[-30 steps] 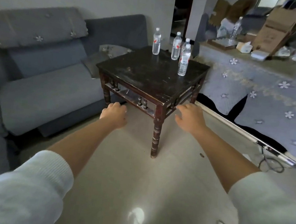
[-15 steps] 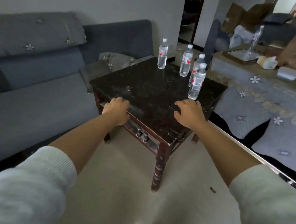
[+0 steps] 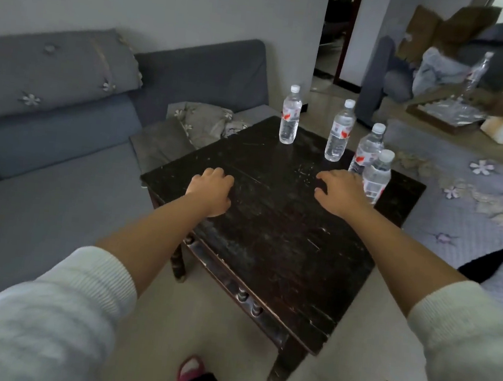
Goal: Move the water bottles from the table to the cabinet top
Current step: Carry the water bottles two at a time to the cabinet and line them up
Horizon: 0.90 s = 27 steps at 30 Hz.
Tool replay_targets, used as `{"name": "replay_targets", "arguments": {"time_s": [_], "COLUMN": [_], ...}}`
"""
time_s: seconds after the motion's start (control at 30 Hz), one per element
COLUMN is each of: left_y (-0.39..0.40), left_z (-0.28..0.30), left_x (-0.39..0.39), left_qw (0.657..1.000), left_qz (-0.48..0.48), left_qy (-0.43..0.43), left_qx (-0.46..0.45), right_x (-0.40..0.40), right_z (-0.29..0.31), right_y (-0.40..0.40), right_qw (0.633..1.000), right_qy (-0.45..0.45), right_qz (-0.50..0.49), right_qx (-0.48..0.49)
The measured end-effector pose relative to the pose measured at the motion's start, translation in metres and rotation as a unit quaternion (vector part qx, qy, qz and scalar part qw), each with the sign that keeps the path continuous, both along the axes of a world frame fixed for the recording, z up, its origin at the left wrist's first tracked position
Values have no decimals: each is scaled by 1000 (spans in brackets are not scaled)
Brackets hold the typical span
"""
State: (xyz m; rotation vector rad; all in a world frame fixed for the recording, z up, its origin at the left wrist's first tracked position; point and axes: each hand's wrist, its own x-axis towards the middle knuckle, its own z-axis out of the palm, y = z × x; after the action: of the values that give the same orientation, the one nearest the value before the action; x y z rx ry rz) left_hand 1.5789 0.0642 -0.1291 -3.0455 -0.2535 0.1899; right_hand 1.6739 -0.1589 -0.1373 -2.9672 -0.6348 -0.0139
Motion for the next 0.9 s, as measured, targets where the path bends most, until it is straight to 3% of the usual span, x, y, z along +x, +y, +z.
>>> {"name": "replay_targets", "arguments": {"time_s": [0.4,0.67,0.9], "left_y": [125,126,115], "left_z": [20,-8,-8], "left_x": [173,254,354], "left_qw": [993,982,976], "left_qz": [-117,-185,-213], "left_qy": [-4,33,14], "left_qx": [-10,-29,-49], "right_x": [109,169,256], "right_z": [13,0,3], "right_y": [107,101,96], "right_qw": [992,981,974], "right_qy": [9,31,5], "right_qz": [-127,-192,-223], "right_qx": [3,-12,46]}}
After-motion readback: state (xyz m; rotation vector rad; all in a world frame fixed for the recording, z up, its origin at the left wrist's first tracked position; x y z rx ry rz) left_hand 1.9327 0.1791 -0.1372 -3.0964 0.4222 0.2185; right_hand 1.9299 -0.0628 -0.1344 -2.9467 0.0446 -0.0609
